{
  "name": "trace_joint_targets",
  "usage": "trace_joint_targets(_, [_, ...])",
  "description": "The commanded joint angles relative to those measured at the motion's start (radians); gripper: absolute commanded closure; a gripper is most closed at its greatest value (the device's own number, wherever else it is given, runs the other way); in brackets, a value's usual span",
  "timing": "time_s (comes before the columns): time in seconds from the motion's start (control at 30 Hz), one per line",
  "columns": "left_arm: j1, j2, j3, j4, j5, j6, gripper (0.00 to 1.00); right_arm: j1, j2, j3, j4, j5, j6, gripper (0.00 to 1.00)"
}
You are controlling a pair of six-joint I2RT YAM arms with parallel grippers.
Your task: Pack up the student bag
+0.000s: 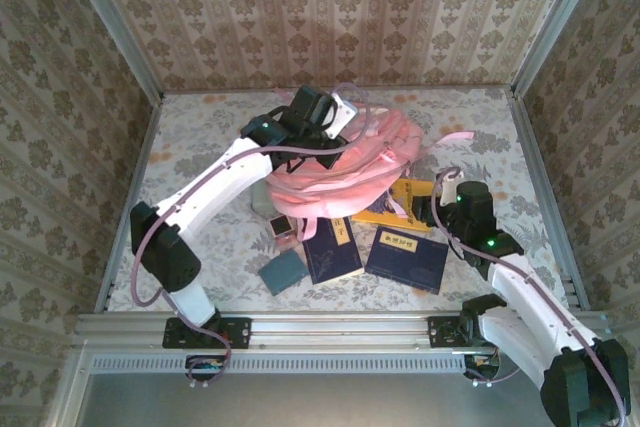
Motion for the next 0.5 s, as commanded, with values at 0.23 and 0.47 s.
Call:
trace_joint_targets(0.23, [0.079, -0.165, -0.141, 0.219, 0.096, -0.049, 1.0, 0.053, 0.212, 0.131, 0.053, -0.194, -0.21, 0.43])
trace_joint_targets(0.47, [0.088, -0.168, -0.151, 0.239, 0.109, -0.07, 1.0, 0.053, 0.347, 0.209, 0.051, -0.221, -0.312, 0.41])
